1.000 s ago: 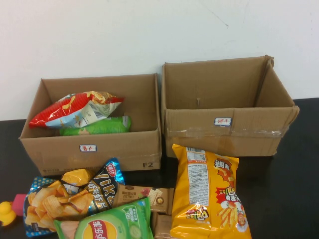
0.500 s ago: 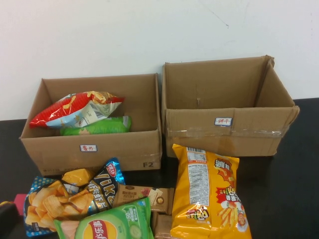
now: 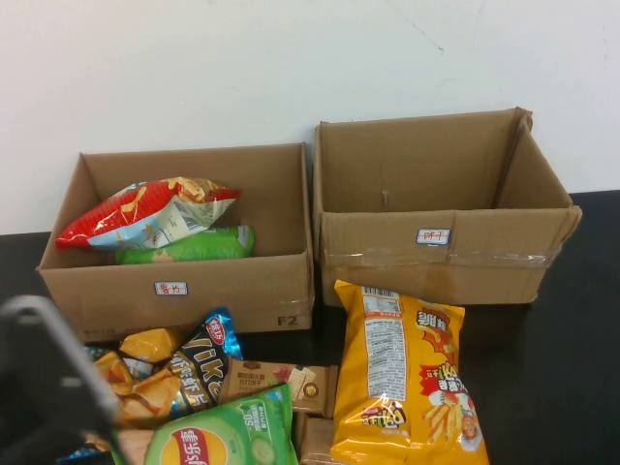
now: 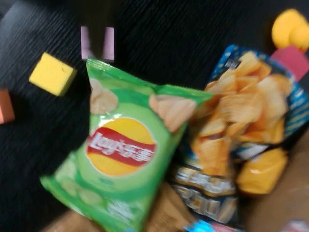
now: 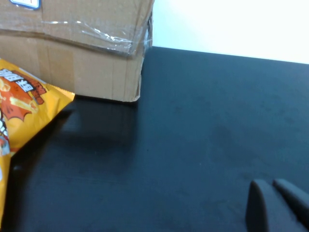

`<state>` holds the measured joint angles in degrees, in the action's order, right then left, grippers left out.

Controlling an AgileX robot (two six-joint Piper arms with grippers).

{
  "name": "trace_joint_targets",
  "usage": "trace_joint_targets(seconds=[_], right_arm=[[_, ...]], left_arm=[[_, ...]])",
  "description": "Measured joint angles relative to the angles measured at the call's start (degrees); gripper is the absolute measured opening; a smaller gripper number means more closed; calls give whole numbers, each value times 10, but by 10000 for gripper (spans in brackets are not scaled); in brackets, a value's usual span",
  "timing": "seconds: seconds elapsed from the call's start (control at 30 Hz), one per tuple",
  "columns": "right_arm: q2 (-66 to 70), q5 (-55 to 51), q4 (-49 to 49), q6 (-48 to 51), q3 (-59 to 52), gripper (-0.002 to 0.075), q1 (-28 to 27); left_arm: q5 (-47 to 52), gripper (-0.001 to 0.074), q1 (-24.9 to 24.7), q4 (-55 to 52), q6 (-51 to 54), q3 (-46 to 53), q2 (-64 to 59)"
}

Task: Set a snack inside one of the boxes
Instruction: Pick up the potato chip

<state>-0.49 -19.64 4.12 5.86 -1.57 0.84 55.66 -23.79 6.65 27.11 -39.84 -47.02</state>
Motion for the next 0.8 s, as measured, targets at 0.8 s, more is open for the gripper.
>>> trace_joint_targets(seconds=[0.8], right_arm=[[0, 0, 0, 0, 0, -1, 0]], left_arm=[[-289, 693, -120, -330, -237, -4, -530]])
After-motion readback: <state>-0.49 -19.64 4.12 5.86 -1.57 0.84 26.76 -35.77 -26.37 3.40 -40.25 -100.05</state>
